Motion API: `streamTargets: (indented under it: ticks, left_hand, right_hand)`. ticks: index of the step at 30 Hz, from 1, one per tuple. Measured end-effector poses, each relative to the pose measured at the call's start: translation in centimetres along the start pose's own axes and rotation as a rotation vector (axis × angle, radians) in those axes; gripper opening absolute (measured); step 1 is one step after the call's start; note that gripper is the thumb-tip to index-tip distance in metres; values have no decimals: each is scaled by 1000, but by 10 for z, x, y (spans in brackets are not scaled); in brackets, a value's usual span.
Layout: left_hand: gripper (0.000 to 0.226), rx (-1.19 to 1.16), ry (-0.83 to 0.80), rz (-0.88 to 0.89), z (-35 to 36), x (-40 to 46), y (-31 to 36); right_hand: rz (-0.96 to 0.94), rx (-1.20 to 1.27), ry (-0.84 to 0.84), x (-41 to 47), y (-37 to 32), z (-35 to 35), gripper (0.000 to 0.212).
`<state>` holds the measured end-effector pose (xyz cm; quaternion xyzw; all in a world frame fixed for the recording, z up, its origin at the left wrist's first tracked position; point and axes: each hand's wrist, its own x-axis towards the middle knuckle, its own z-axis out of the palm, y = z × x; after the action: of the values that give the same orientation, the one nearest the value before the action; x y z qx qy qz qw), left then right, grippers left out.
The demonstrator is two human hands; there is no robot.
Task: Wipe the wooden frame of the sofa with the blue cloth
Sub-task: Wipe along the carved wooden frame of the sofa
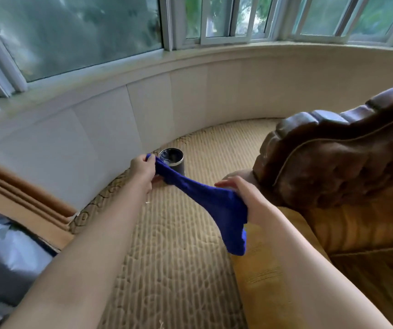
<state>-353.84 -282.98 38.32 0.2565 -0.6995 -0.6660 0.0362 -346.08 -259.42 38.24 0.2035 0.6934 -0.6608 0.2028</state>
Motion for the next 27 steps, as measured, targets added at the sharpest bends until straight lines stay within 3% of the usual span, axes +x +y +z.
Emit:
streamTargets:
  ticks: [3,7,11,13,15,17,22,27]
  left_hand:
    - [19,-151,-118,-13,37,32,14]
    - [21,-133,-434,161,91,53,41]
    - [3,239,-849,438,123,80,81]
    - [22,393,-997,550,133,109,102]
    - [35,431,-962,657,138,144,122]
    - [31,400,-895,667,139,183,134]
    - [21,687,-1036,783,146,256,139]
    - [14,830,-911,1108,190,301,131]
  right_hand:
    - [153,-140,-144,32,-15,8,37]
    - [195,-295,-349,63,-51,33,46]
    - [-34,-141,-289,116,-88,61,36]
    - [-122,8,-246,146,-107,70,39]
    - [-133,165,-255,178,-123,73,64]
    - [-167,304,-227,207,-137,75,73]
    - [-327,538,-156,255,-178,78,60]
    - [-327,218,15,297,-203,61,31]
